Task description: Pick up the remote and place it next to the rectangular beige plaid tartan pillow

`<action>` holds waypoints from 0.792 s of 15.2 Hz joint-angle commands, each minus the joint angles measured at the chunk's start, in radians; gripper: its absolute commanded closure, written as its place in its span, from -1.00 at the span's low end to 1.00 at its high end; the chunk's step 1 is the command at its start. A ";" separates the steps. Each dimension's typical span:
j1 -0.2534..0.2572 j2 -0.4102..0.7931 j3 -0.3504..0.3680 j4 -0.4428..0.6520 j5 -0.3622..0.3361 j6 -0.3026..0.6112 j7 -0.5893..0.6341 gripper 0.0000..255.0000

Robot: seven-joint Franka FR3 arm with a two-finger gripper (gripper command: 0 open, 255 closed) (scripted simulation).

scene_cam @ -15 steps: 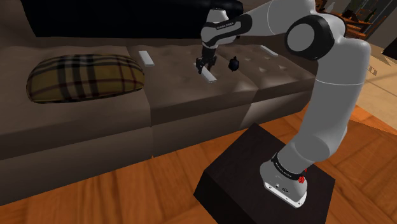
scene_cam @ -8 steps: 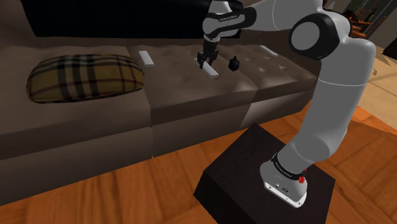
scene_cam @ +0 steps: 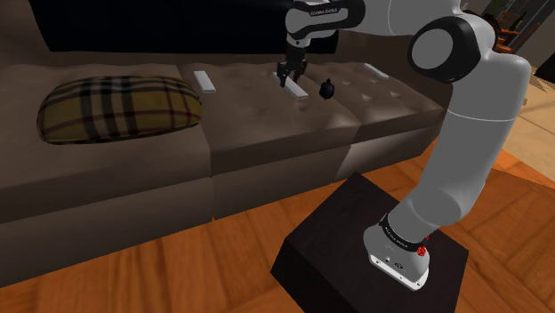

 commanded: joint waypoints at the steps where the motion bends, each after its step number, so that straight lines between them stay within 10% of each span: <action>1: -0.001 -0.009 -0.001 0.018 0.000 -0.027 -0.002 1.00; 12: -0.002 -0.021 -0.002 0.149 -0.001 -0.170 -0.004 1.00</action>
